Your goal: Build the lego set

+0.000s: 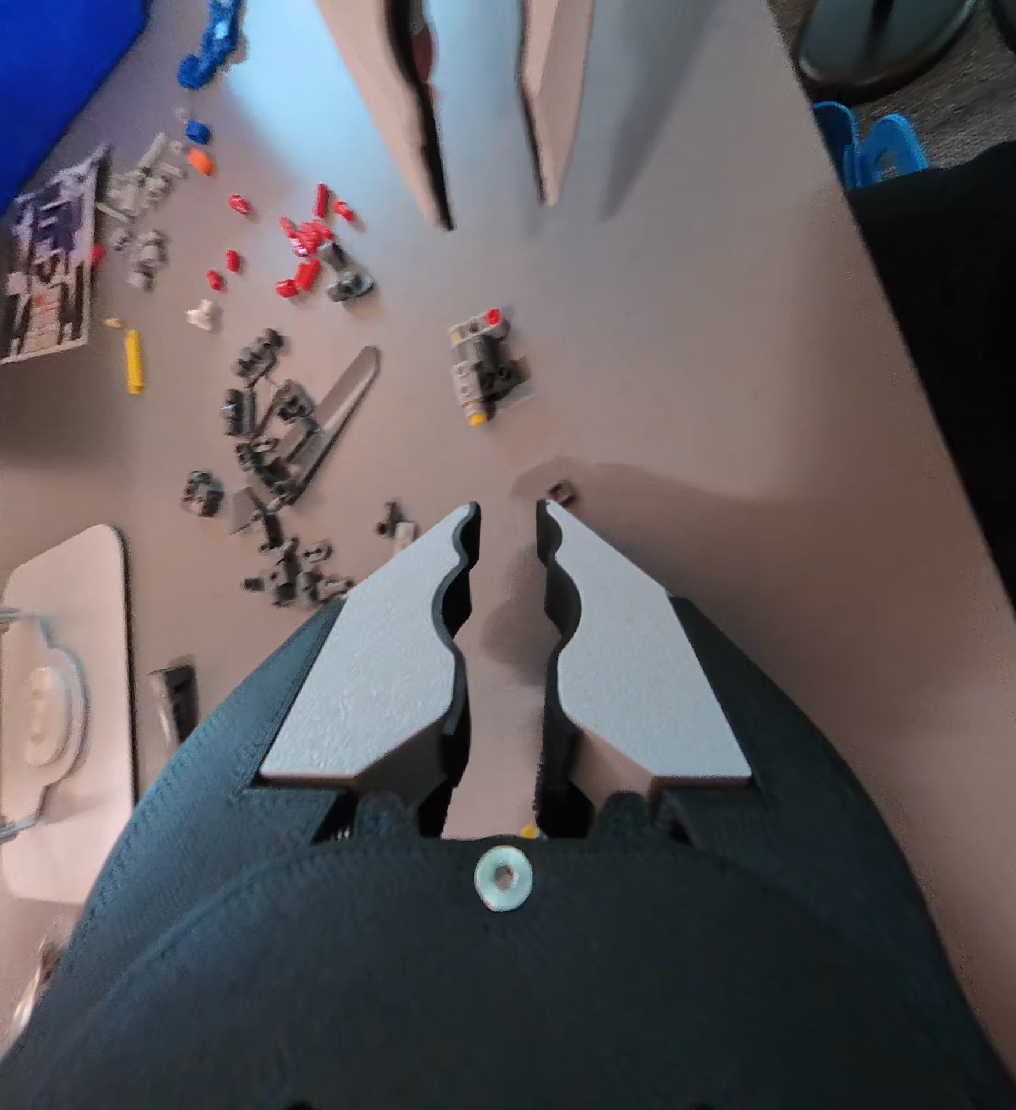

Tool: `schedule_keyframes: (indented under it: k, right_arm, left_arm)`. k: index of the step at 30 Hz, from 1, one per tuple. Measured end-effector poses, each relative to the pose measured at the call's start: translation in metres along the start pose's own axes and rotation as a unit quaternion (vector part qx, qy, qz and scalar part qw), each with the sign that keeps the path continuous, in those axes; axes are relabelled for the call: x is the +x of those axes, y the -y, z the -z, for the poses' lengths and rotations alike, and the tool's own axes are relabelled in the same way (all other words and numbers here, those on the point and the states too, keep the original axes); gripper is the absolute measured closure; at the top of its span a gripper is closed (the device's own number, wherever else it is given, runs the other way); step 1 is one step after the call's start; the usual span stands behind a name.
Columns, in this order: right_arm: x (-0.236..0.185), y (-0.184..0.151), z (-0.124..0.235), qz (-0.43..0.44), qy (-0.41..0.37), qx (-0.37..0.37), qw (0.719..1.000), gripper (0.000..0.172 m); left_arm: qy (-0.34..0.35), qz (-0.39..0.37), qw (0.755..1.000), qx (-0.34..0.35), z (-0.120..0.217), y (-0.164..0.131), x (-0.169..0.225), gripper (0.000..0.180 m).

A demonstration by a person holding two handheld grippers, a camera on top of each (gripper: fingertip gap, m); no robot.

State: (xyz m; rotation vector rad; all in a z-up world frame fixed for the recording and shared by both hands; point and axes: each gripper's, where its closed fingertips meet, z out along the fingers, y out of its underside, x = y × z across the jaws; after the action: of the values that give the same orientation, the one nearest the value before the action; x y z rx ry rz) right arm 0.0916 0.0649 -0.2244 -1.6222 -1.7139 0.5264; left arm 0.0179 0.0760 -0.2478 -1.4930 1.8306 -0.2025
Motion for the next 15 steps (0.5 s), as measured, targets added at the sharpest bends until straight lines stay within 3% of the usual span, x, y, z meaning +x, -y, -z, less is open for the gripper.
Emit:
schedule_keyframes:
  k: [4,11,15]
  right_arm:
    - [0.002,-0.003,0.004,-0.009,-0.017,0.013,1.0,0.149]
    - [0.002,-0.01,0.002,-0.022,-0.015,0.024,0.999,0.15]
    - [0.004,-0.012,0.0,-0.025,-0.007,0.031,0.999,0.151]
  left_arm:
    - [0.036,0.015,0.999,-0.014,0.003,-0.021,-0.037,0.162]
    - [-0.013,0.008,1.0,-0.009,-0.017,-0.03,-0.041,0.155]
    - [-0.041,0.024,0.999,-0.009,-0.022,-0.031,-0.044,0.162]
